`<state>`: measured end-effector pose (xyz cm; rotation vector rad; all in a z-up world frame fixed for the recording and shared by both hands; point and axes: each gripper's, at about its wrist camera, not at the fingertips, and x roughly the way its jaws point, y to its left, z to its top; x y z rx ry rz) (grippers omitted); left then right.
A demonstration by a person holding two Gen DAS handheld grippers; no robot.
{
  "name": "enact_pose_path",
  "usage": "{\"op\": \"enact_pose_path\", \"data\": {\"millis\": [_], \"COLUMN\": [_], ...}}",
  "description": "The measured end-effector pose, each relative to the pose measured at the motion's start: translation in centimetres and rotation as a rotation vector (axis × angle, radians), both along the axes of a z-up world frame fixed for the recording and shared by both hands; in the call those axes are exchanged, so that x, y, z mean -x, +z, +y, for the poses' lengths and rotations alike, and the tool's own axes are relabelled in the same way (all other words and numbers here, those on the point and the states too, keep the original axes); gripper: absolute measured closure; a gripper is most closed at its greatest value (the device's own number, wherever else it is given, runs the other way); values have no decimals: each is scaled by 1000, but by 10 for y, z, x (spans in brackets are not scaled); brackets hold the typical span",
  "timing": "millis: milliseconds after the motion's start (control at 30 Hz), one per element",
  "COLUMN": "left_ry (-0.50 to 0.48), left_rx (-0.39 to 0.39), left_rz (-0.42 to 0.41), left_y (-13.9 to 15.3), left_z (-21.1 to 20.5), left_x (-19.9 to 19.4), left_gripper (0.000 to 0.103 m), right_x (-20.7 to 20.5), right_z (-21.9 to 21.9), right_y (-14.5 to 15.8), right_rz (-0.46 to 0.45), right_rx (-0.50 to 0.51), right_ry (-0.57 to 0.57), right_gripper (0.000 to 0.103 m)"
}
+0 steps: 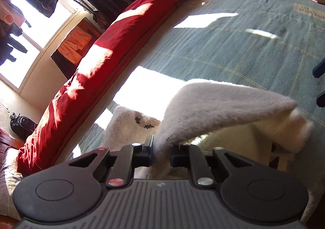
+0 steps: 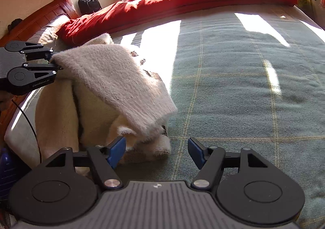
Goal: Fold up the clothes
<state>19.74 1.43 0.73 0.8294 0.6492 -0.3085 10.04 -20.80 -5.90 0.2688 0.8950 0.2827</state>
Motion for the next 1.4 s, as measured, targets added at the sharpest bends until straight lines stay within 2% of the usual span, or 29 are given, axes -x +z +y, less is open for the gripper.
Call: {"op": "enact_pose_path", "data": {"millis": [100,300,567,867,933,1000,1200,1367,1400], "left_ry": [92,329,593,850,861,829,727,597,575], "left_rx": [5,42,60,79,127,169,301,382,389], "left_rz": [-42,-69,-59,39,84,117,189,237,239], "left_y": [15,30,9,-38,-46,-49,-33,-20,-19], "left_z": [33,123,220,293,299,297,284,255,246], "left_x": [-4,-7,-7,-17,-12,-3,24,48,53], "left_gripper": [89,88,87,86,86,84,81,58,57], "right_x": [-3,-5,-8,-14,-16,-19,-25,-27,-26], "right_z": [5,26,52,66,69,71,88,110,114], "right_y": [-1,2,7,8,7,6,5,2,0], "right_rz": [13,18,21,32,36,39,34,18,11], "right_rx": [15,42,86,120,126,131,134,131,139], "right_ry": [3,52,96,116,121,126,164,219,233], "right_gripper": [31,31,31,31,31,31,31,31,31]}}
